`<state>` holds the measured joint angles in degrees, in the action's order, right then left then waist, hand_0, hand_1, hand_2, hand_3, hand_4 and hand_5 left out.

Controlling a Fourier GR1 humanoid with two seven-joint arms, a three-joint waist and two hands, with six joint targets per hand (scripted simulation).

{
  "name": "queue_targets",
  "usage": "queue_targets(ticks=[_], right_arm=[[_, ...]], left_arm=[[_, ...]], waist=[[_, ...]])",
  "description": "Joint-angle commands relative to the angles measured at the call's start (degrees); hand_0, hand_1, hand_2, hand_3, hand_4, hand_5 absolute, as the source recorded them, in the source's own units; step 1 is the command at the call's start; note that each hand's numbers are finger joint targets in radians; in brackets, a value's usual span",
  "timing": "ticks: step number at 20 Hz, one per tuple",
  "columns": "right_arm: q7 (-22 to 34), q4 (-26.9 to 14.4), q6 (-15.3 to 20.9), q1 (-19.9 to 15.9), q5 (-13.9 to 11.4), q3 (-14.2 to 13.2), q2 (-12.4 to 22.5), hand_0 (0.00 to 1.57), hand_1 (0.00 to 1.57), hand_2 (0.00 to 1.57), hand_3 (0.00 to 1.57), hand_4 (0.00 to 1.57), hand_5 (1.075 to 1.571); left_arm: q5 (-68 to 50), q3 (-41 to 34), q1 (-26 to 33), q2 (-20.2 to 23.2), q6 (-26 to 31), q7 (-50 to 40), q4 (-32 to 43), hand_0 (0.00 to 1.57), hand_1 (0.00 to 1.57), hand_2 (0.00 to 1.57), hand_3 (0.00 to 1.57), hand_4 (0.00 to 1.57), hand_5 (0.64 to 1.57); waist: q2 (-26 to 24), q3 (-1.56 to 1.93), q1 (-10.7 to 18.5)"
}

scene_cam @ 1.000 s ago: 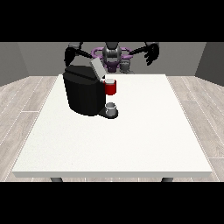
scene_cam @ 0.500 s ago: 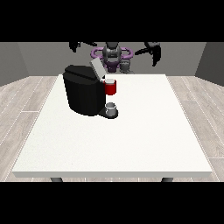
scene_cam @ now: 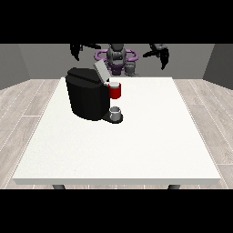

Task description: Insert the coffee pod into the coffee machine and close the lid

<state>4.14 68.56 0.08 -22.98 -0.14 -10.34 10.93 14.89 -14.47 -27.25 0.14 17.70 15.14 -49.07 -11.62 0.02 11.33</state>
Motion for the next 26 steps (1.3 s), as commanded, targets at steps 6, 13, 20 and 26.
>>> queue_targets(ticks=[6, 13, 20, 26], right_arm=[[4.07, -6.64, -0.82, -7.38, 3.94, -3.51, 2.16, 0.00, 0.00, 0.00, 0.00, 0.17, 1.571], [1.55, -8.44, 0.72, -10.39, 2.62, 0.39, -2.24, 0.00, 0.00, 0.00, 0.00, 0.00, 1.571], [-1.50, -10.56, -0.89, -11.77, 1.49, 2.20, -1.92, 0.00, 0.00, 0.00, 0.00, 0.00, 1.571], [0.35, -11.96, -1.87, -15.69, 2.04, 2.30, -1.57, 0.00, 0.00, 0.00, 0.00, 0.08, 1.571]], left_arm=[[-5.10, 4.78, 4.77, -0.14, -0.56, -6.29, -13.61, 0.00, 0.00, 0.00, 0.00, 0.36, 1.571], [-6.16, 7.19, 9.52, 1.47, -2.33, -6.56, -21.33, 0.00, 0.00, 0.00, 0.00, 0.35, 1.571], [-9.16, 6.55, 13.56, 3.22, -1.67, -8.05, -28.98, 0.00, 0.00, 0.00, 0.00, 0.38, 1.571], [-10.69, 7.69, 15.10, 3.23, -1.88, -13.89, -34.15, 0.00, 0.00, 0.00, 0.00, 0.34, 1.571]], waist=[[4.13, 0.00, 2.02], [8.43, -0.02, 0.06], [10.74, -0.02, -1.35], [10.83, -0.01, -1.05]])
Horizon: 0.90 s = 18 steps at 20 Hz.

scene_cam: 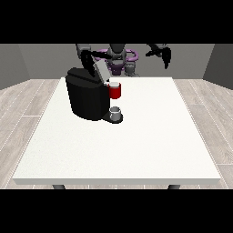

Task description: Insert the coffee pod into the coffee machine and close the lid

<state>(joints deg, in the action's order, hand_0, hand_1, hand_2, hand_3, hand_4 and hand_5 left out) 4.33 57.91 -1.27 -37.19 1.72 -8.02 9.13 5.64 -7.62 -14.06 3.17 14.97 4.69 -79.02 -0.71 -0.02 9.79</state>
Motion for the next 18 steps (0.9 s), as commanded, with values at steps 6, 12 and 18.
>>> queue_targets(ticks=[6, 12, 18], right_arm=[[-0.90, -2.19, 2.08, -7.01, -2.92, 1.96, -0.60, 0.00, 0.00, 0.00, 0.00, 0.20, 1.571], [2.47, 0.08, 0.82, -10.97, -3.78, 3.76, 0.09, 0.00, 0.00, 0.00, 0.00, 0.10, 1.571], [2.66, 0.00, 2.46, -13.99, -5.01, 4.44, -0.98, 0.00, 0.00, 0.00, 0.00, 0.00, 1.571]], left_arm=[[1.94, 1.07, 0.75, 0.96, -2.50, 1.61, -2.36, 0.00, 0.00, 0.00, 0.00, 0.35, 1.571], [-0.06, -0.81, 1.01, 2.96, -0.41, 2.11, -0.55, 0.00, 0.00, 0.00, 0.00, 0.36, 1.571], [1.05, 1.66, -1.70, 1.83, -0.80, 0.09, -2.46, 0.00, 0.00, 0.00, 0.00, 0.39, 1.571]], waist=[[4.76, 0.02, 0.19], [4.05, 0.00, 1.34], [6.28, 0.02, 4.39]])
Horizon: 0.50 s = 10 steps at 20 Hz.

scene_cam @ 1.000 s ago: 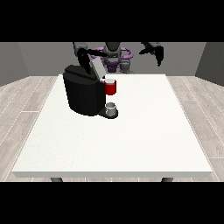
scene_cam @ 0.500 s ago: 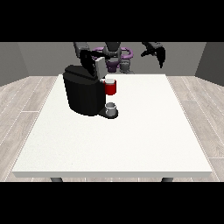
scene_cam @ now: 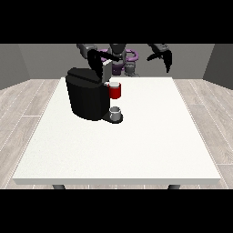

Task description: Insert the coffee pod into the coffee machine and close the lid

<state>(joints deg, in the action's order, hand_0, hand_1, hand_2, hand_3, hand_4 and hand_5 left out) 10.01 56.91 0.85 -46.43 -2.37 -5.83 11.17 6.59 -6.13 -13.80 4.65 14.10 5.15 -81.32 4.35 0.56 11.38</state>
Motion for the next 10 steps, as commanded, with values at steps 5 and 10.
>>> queue_targets(ticks=[5, 10], right_arm=[[-1.93, 3.99, 0.69, -4.90, -4.42, 5.17, -1.81, 0.00, 0.00, 0.00, 0.00, 0.09, 1.571], [2.77, 6.53, 1.63, -8.91, -6.05, 5.04, 0.57, 0.00, 0.00, 0.00, 0.00, 0.26, 1.571]], left_arm=[[0.20, 0.90, -2.83, -0.48, 0.05, 0.28, 0.75, 0.00, 0.00, 0.00, 0.00, 0.38, 1.571], [1.81, 3.34, -5.05, -2.04, -0.67, 0.86, 0.20, 0.00, 0.00, 0.00, 0.00, 0.36, 1.571]], waist=[[3.24, -0.57, 4.45], [4.56, -0.56, 7.87]])
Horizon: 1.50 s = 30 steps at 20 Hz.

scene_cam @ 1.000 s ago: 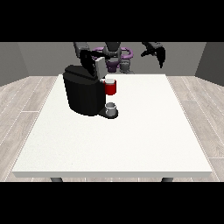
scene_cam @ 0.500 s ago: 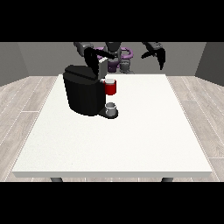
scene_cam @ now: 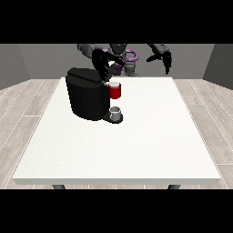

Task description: Insert the coffee pod into the coffee machine and close the lid

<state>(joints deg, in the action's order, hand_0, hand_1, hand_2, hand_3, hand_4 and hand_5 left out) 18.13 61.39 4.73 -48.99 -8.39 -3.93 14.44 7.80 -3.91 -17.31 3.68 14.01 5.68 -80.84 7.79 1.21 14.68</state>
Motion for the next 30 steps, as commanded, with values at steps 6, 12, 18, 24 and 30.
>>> queue_targets(ticks=[6, 12, 18, 24, 30], right_arm=[[-2.52, 5.70, -1.47, -7.15, -0.72, 2.13, -0.95, 0.00, 0.00, 0.00, 0.00, 0.10, 1.571], [4.76, 10.72, -2.10, -8.59, -1.74, 1.64, 2.61, 0.00, 0.00, 0.00, 0.00, 0.00, 1.571], [5.02, 12.72, -2.05, -12.38, -2.51, 1.73, 3.89, 0.00, 0.00, 0.00, 0.00, 0.00, 1.571], [-1.56, 5.18, -0.77, -16.87, -2.13, -0.89, 3.29, 0.00, 0.00, 0.00, 0.00, 0.00, 1.571], [-4.94, 0.21, -2.51, -19.33, -0.81, -1.00, 1.40, 0.00, 0.00, 0.00, 0.00, 0.10, 1.571]], left_arm=[[-0.03, 0.75, -2.66, 0.52, 1.37, 2.33, 0.29, 0.00, 0.00, 0.00, 0.00, 0.44, 1.571], [-0.74, 1.84, -6.59, -0.25, 2.36, 0.51, -0.44, 0.00, 0.00, 0.00, 0.00, 0.42, 1.571], [-0.61, 2.50, -10.72, -0.36, 2.89, 0.50, -0.27, 0.00, 0.00, 0.00, 0.00, 0.40, 1.571], [-3.46, 0.98, -13.21, 0.92, 4.78, -2.53, -2.96, 0.00, 0.00, 0.00, 0.00, 0.25, 1.571], [-4.86, -0.73, -13.23, 2.81, 6.02, -2.78, -2.65, 0.00, 0.00, 0.00, 0.00, 0.33, 1.571]], waist=[[4.72, -1.20, 8.84], [5.51, -1.19, 13.13], [10.64, -1.23, 15.99], [13.50, -1.22, 16.82], [14.17, -1.22, 15.34]])
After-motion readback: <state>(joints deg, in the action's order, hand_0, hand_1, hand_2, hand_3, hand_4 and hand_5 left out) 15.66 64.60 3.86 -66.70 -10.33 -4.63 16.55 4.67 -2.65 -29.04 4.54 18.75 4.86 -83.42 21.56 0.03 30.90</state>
